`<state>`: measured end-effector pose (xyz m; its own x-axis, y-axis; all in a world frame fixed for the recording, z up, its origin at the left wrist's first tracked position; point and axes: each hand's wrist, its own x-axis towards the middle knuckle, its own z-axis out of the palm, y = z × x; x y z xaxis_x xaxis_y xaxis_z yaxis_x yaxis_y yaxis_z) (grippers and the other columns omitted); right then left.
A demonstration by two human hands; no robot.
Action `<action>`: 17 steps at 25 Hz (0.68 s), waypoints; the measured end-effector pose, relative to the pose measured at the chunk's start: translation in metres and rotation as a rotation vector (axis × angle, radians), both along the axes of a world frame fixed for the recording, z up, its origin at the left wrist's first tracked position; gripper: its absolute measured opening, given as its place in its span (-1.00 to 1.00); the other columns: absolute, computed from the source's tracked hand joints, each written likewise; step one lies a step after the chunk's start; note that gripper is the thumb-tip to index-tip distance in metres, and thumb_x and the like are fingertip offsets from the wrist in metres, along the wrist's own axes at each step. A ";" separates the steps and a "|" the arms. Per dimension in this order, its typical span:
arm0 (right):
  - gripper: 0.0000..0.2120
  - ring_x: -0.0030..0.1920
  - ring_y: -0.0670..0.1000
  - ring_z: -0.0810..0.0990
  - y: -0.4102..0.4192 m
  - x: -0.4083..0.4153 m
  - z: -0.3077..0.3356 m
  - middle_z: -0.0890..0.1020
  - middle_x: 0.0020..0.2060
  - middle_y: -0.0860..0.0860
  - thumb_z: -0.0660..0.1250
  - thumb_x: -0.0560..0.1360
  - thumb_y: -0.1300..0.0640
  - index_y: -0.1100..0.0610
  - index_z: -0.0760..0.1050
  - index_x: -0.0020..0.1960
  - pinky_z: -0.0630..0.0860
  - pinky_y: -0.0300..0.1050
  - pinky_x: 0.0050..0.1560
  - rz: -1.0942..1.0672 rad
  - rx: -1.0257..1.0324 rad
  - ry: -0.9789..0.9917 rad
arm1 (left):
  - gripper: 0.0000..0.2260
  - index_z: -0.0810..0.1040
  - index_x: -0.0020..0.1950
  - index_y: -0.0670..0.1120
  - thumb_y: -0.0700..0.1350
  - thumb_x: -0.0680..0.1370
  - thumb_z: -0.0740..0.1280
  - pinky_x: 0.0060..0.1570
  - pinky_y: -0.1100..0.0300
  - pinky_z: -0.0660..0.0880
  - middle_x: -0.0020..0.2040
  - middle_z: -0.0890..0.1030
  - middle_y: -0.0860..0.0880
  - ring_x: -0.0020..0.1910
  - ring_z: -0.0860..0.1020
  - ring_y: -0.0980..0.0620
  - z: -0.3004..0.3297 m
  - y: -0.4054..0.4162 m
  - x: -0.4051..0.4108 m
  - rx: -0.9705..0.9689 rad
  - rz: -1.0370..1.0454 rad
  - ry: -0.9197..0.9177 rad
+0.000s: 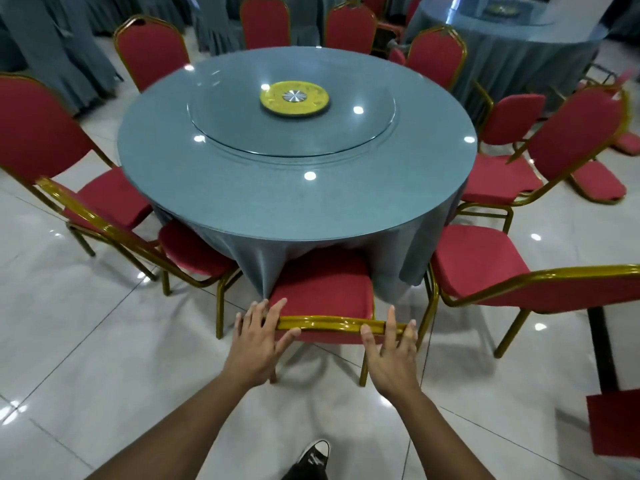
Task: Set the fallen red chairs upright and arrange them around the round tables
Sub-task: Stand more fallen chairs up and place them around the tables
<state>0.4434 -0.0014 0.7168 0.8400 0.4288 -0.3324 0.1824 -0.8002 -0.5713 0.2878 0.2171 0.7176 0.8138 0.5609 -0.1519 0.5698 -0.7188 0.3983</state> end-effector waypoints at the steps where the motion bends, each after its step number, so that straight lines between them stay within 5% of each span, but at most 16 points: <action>1: -0.22 0.59 0.23 -0.27 0.012 0.009 0.001 -0.32 0.59 0.17 -0.16 0.45 -0.52 -0.30 -0.40 0.53 -0.12 0.28 0.55 0.007 -0.002 0.018 | -0.26 -0.04 0.61 0.23 0.52 0.49 -0.23 0.57 -0.18 -0.10 0.62 0.07 -0.05 0.62 -0.04 -0.06 0.002 0.013 0.008 -0.015 0.000 0.015; 11: -0.22 0.61 0.21 -0.17 0.022 0.071 0.009 -0.25 0.61 0.12 -0.13 0.46 -0.52 -0.30 -0.25 0.58 0.00 0.30 0.55 -0.034 -0.009 0.026 | -0.25 -0.14 0.60 0.25 0.54 0.47 -0.25 0.57 -0.18 -0.13 0.65 -0.05 0.02 0.62 -0.12 0.00 0.002 0.030 0.059 -0.039 -0.114 0.073; 17: -0.30 0.61 0.17 -0.05 0.019 0.060 0.026 -0.09 0.63 0.08 -0.02 0.56 -0.43 -0.22 -0.06 0.61 0.07 0.22 0.54 -0.055 -0.027 0.024 | -0.23 0.17 0.56 0.17 0.50 0.47 -0.27 0.48 0.00 0.20 0.50 0.30 0.08 0.48 0.28 0.03 0.013 0.017 0.054 -0.047 -0.082 0.067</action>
